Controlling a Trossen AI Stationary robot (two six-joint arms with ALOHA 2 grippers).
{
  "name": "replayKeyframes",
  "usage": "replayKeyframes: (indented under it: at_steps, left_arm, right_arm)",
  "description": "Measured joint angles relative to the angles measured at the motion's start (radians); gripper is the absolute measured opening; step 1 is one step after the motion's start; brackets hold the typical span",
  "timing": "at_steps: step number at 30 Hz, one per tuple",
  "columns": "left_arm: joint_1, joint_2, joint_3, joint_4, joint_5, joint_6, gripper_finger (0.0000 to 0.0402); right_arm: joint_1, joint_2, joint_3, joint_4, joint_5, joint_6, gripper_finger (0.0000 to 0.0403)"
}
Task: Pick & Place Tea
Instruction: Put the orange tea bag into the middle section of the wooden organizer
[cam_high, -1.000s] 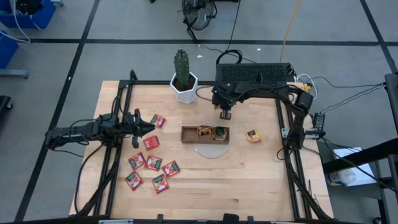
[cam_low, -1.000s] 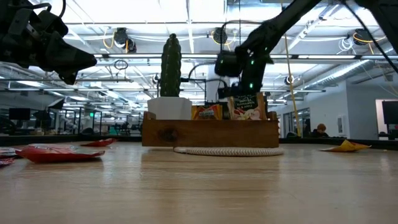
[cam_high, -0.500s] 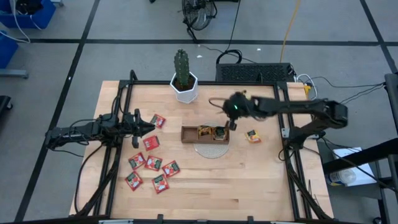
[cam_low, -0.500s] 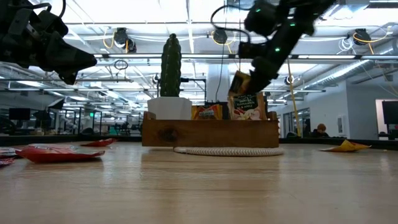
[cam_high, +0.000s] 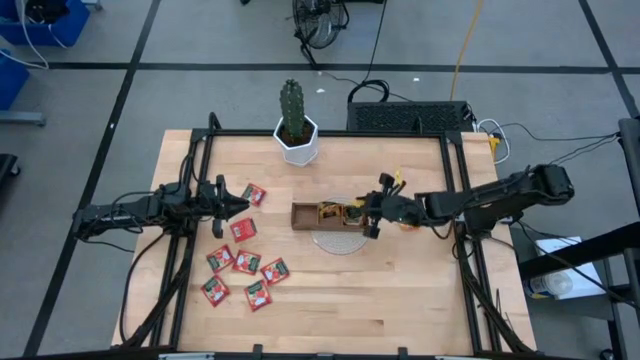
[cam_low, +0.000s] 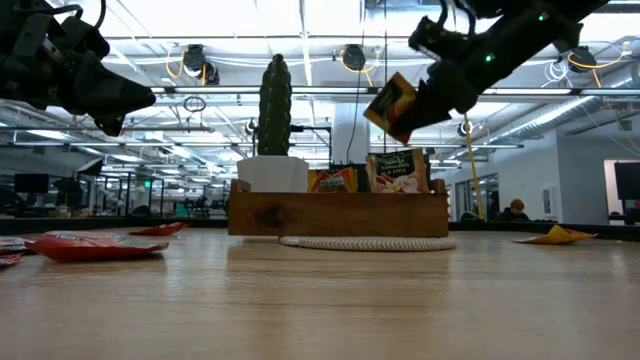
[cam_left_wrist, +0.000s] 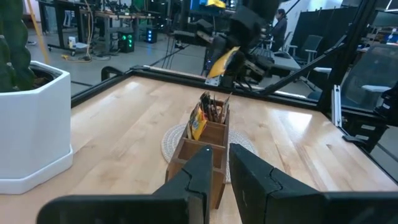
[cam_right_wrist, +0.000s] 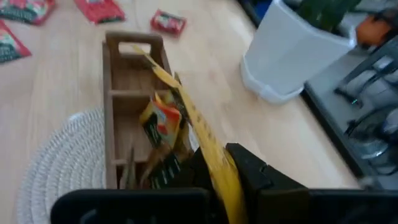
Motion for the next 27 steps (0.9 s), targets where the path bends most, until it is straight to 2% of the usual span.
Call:
replayKeyframes:
  at_steps: [3, 9, 18, 23, 27]
  left_arm:
    - [0.000, 0.000, 0.000, 0.000, 0.000, 0.000, 0.0058]
    - [0.000, 0.000, 0.000, 0.000, 0.000, 0.000, 0.0058]
    - [0.000, 0.000, 0.000, 0.000, 0.000, 0.000, 0.0058]
    - [0.000, 0.000, 0.000, 0.000, 0.000, 0.000, 0.0058]
    - [0.000, 0.000, 0.000, 0.000, 0.000, 0.000, 0.0058]
  right_arm:
    - [0.042, 0.008, 0.000, 0.080, 0.048, -0.005, 0.0012]
    - [0.103, 0.062, 0.000, 0.279, 0.062, 0.012, 0.0012]
    - [0.164, 0.328, 0.002, 0.651, 0.079, 0.081, 0.0012]
    - [0.190, 0.422, 0.058, 0.657, 0.222, 0.082, 0.0012]
    - [0.198, 0.469, 0.108, 0.646, 0.221, 0.082, 0.0012]
